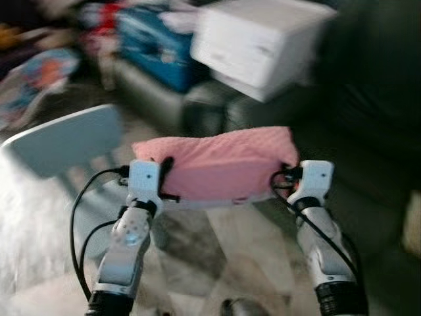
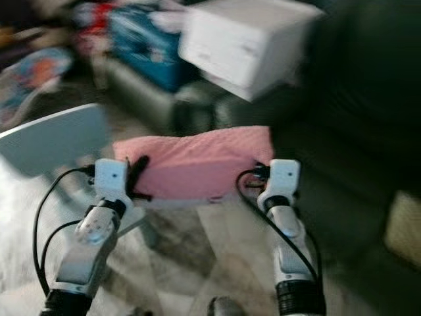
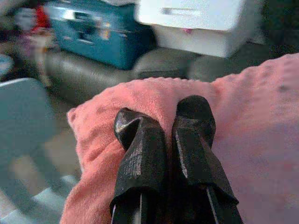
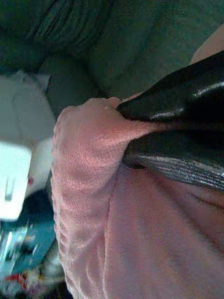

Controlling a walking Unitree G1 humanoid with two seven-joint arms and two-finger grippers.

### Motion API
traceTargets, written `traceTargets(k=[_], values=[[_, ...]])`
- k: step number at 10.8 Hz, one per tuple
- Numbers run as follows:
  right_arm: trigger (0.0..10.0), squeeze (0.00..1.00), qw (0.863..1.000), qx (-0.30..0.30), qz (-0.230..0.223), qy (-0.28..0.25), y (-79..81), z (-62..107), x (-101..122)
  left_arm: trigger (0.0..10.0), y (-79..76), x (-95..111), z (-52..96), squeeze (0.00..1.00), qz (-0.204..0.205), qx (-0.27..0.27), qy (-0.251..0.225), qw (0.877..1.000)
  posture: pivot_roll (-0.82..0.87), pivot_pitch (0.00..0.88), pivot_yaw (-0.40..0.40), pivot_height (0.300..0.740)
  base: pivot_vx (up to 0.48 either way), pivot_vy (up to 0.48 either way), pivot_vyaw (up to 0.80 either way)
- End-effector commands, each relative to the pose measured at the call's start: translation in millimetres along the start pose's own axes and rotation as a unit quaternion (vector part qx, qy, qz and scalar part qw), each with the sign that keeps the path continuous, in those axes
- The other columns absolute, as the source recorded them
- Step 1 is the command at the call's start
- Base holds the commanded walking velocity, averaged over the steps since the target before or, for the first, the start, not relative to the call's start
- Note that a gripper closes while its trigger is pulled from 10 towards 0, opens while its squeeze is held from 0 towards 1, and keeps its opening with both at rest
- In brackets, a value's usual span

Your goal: Move the pillow to the sofa

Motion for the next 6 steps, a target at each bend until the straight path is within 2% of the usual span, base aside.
traceTargets(k=[1, 4, 6], values=[[10.0, 0.00, 1.000, -0.006, 0.005, -0.015, -3.5, -1.5, 8.6, 10.0, -5.9, 11.1, -0.1, 0.00, 0.005, -0.014, -0.019, 1.000, -0.03, 0.000, 0.002, 0.740, 0.000, 0.000, -0.80], [10.0, 0.00, 1.000, -0.007, 0.003, -0.015, -3.1, 4.3, 7.3, 10.0, -9.3, 8.5, 6.6, 0.00, 0.013, -0.032, -0.017, 0.999, -0.03, 0.000, 0.002, 0.740, 0.000, 0.000, -0.80], [10.0, 0.00, 1.000, -0.006, 0.003, -0.015, -2.4, 5.6, 6.5, 10.0, -10.9, 9.7, 6.2, 0.00, 0.017, -0.038, -0.018, 0.999, -0.03, 0.000, 0.003, 0.740, 0.000, 0.000, -0.80]])
Point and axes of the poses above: a point about 5 cm out from each wrist's last joint towards the gripper, its own z axis pointing back from the gripper into the wrist, its own x axis along the axis of the wrist's last joint, y = z × x, the point moved 4 cm from there along -z, pointing out of the wrist towards the gripper, and after that the axes turned 3 degrees about -z, right-handed, at the moved point
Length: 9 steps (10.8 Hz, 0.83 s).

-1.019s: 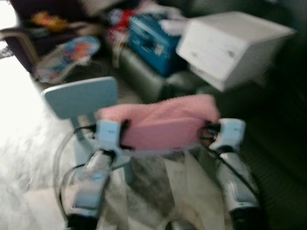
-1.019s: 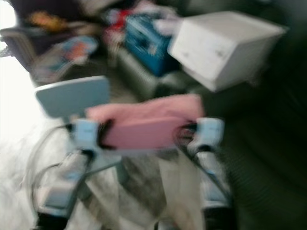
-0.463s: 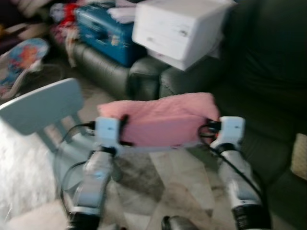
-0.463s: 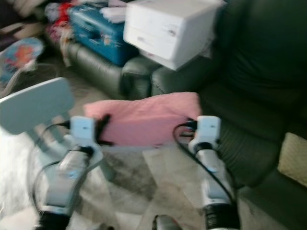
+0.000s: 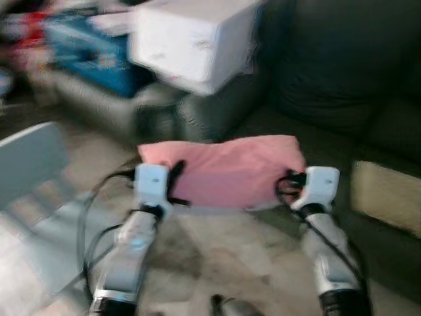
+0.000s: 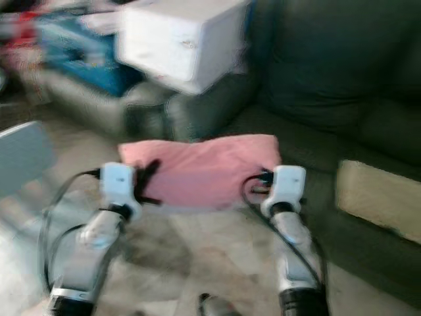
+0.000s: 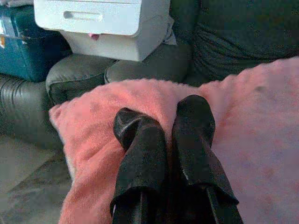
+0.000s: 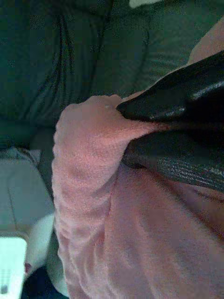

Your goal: Move the pillow to the sofa

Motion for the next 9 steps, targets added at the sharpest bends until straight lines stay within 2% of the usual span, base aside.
traceTargets(k=[1, 7, 9], values=[[10.0, 0.00, 1.000, 0.002, 0.003, -0.013, 0.6, -2.4, 8.1, 10.0, -4.2, 7.7, -1.6, 0.00, 0.003, -0.011, -0.012, 1.000, -0.03, 0.000, 0.003, 0.740, 0.000, 0.000, -0.80], [10.0, 0.00, 1.000, -0.004, 0.008, -0.017, -3.2, -2.5, 9.6, 10.0, -10.7, 8.8, -5.3, 0.00, 0.015, -0.026, -0.014, 0.999, -0.04, 0.000, 0.007, 0.740, 0.000, 0.000, -0.78], [10.0, 0.00, 1.000, -0.002, 0.008, -0.019, -2.6, -2.5, 10.3, 10.0, -11.0, 9.7, -6.0, 0.00, 0.017, -0.027, -0.017, 0.999, -0.04, 0.000, 0.008, 0.740, 0.000, 0.000, 0.00]])
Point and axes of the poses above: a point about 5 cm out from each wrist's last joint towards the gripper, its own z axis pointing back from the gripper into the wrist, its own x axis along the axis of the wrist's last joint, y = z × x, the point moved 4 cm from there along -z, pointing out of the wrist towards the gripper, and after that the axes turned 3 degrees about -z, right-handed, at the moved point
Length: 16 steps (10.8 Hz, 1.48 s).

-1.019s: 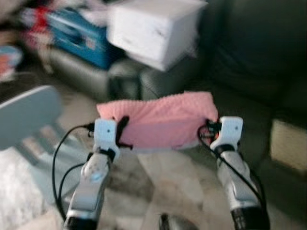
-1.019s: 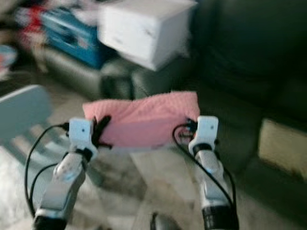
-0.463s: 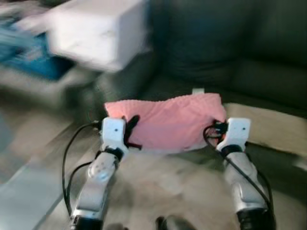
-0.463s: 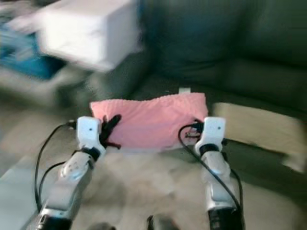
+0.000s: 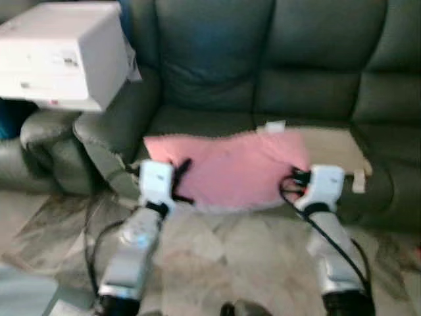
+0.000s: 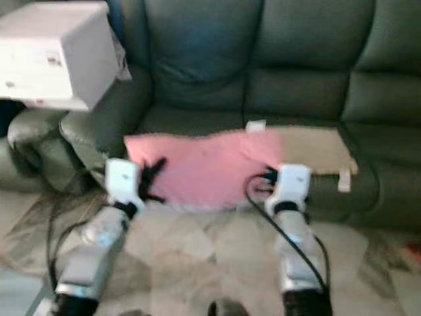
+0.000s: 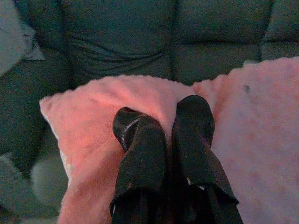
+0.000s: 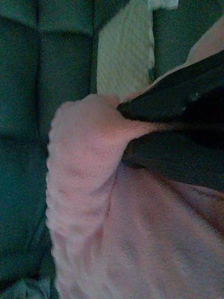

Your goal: Move the pillow to the sofa

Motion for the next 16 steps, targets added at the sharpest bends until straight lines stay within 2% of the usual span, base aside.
traceTargets(k=[1, 4, 13, 16], values=[[10.0, 0.00, 1.000, 0.009, -0.003, -0.018, 4.2, -2.5, 10.2, 10.0, -1.9, 5.8, 0.0, 0.00, 0.004, -0.009, -0.013, 1.000, -0.04, 0.000, 0.008, 0.740, 0.000, 0.000, 0.00], [10.0, 0.00, 1.000, 0.014, -0.004, -0.018, 5.7, -0.8, 9.6, 10.0, -2.3, 5.1, 1.0, 0.00, 0.005, -0.010, -0.013, 1.000, -0.04, 0.000, 0.007, 0.740, 0.305, 0.000, 0.00], [10.0, 0.00, 1.000, 0.014, 0.000, -0.014, 5.2, -1.0, 7.1, 10.0, -5.1, 3.4, 2.0, 0.00, 0.008, -0.017, -0.010, 1.000, -0.04, 0.000, 0.002, 0.740, 0.270, 0.394, 0.00], [10.0, 0.00, 1.000, 0.013, 0.000, -0.012, 3.7, -0.2, 6.7, 10.0, -10.2, 3.5, 1.6, 0.00, -0.007, -0.024, -0.012, 1.000, -0.04, 0.000, 0.000, 0.740, 0.000, 0.000, 0.00]])
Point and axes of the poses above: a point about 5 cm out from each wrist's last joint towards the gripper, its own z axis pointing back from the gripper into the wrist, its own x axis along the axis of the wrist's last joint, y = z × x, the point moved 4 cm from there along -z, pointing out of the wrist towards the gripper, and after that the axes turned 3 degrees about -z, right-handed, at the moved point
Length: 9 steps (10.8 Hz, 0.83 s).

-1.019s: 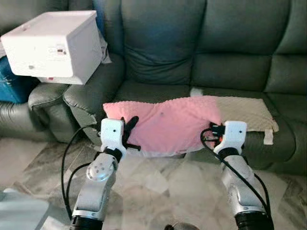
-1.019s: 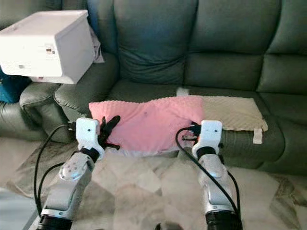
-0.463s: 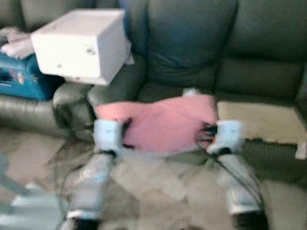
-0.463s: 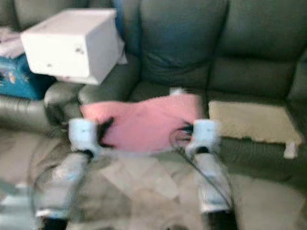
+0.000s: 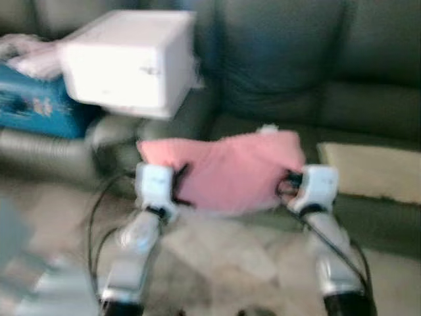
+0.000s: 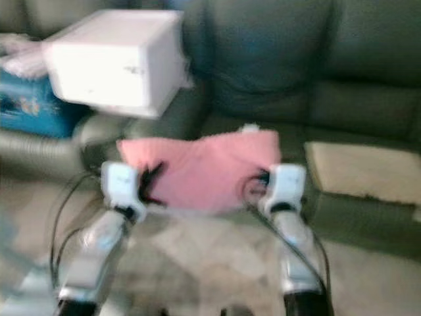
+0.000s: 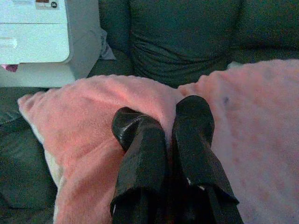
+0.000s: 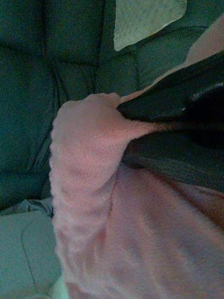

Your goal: Move the pillow to the sofa

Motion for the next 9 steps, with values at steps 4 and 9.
traceTargets(k=[4, 9], values=[[10.0, 0.00, 1.000, 0.004, -0.001, -0.013, 4.1, -1.9, 8.4, 10.0, -4.3, 10.2, -2.1, 0.00, 0.006, -0.034, -0.020, 0.999, -0.05, 0.000, -0.001, 0.740, 0.000, 0.000, -0.40], [10.0, 0.00, 1.000, 0.003, -0.004, -0.010, 4.9, -0.4, 7.4, 10.0, -7.2, 12.7, 1.4, 0.00, 0.020, -0.046, -0.028, 0.998, -0.05, 0.000, 0.003, 0.740, 0.225, 0.000, -0.80]])
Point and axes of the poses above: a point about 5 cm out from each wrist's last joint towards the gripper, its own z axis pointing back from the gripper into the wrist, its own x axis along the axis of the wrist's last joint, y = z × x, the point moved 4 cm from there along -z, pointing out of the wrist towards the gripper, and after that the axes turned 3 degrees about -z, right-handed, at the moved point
